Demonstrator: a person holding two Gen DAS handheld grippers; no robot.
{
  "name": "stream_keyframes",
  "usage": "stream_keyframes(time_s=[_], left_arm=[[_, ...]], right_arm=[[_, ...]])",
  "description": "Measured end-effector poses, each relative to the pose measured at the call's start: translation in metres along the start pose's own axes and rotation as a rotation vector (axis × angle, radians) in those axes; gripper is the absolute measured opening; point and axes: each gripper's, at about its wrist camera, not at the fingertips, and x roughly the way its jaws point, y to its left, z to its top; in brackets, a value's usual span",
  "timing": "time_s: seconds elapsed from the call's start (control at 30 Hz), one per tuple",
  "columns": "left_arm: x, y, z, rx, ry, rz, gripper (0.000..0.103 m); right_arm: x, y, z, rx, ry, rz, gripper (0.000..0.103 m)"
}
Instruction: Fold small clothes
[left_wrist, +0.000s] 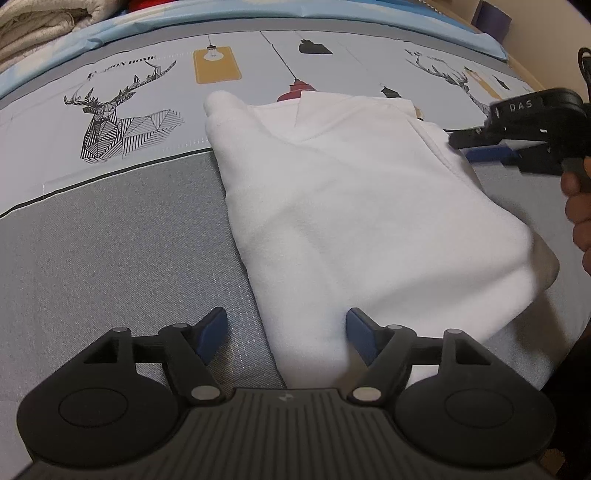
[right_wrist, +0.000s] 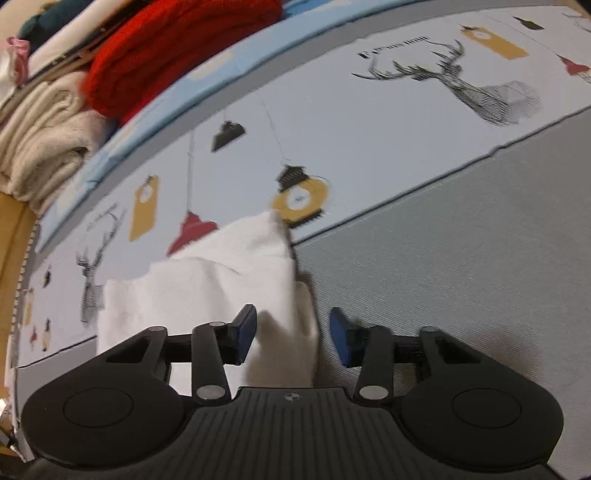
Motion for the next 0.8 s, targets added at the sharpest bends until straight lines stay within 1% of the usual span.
stream_keyframes(time_s=[0.07,0.17,0.2,0.23,0.27,0.3,0.33,0.4,0.43,0.5,0.53,0.57,0.63,0.67,0.73,0.8], left_arm=[[0.000,0.000,0.000,0.000,0.000,0.000,0.078],[0.000,-0.001,0.000,0.002,-0.005,0.001,0.078],[-0.001,-0.001,0.000,0.001,-0.007,0.000,0.078],[-0.001,-0.001,0.000,0.003,-0.005,0.003,0.078],[-0.001,-0.001,-0.001,0.004,-0.006,0.002,0.078],[-0.001,-0.001,-0.002,0.000,-0.005,0.002,0.078],[-0.001,-0.001,-0.002,-0.001,-0.007,0.001,0.078],[-0.003,-0.001,-0.003,-0.002,-0.010,-0.002,0.078],[-0.003,0.000,-0.003,-0.006,-0.012,-0.005,0.078],[-0.005,0.003,-0.002,-0.018,-0.017,-0.013,0.078],[-0.007,0.004,-0.001,-0.027,-0.025,-0.016,0.078],[-0.009,0.005,0.000,-0.040,-0.036,-0.017,0.078],[-0.014,0.009,0.003,-0.072,-0.064,-0.027,0.078],[-0.016,0.010,0.004,-0.090,-0.076,-0.037,0.078],[-0.019,0.012,0.007,-0.123,-0.098,-0.058,0.078],[-0.018,0.010,0.009,-0.137,-0.100,-0.070,0.078]], right_arm=[[-0.008,0.007,-0.001,-0.027,-0.061,0.015,0.000],[-0.027,0.008,0.003,-0.015,-0.182,0.060,0.000],[-0.028,0.005,0.004,-0.004,-0.191,0.040,0.000],[-0.027,0.001,0.003,0.004,-0.195,-0.029,0.000],[-0.024,-0.005,0.003,0.011,-0.190,-0.119,0.000],[-0.021,-0.011,0.003,0.026,-0.176,-0.184,0.000],[-0.019,-0.017,0.003,0.056,-0.163,-0.204,0.000],[-0.021,-0.026,0.003,0.115,-0.149,-0.179,0.003],[-0.024,-0.027,0.003,0.120,-0.154,-0.159,0.003],[-0.032,-0.022,0.002,0.091,-0.164,-0.090,0.004],[-0.034,-0.019,0.002,0.074,-0.158,-0.051,0.015],[-0.035,-0.017,-0.001,0.058,-0.144,-0.013,0.036],[-0.033,-0.011,-0.006,0.019,-0.096,0.034,0.052],[-0.030,-0.008,-0.009,-0.007,-0.061,0.038,0.052],[-0.020,-0.004,-0.016,-0.061,0.011,0.014,0.052],[-0.007,-0.002,-0.023,-0.137,0.086,-0.061,0.048]])
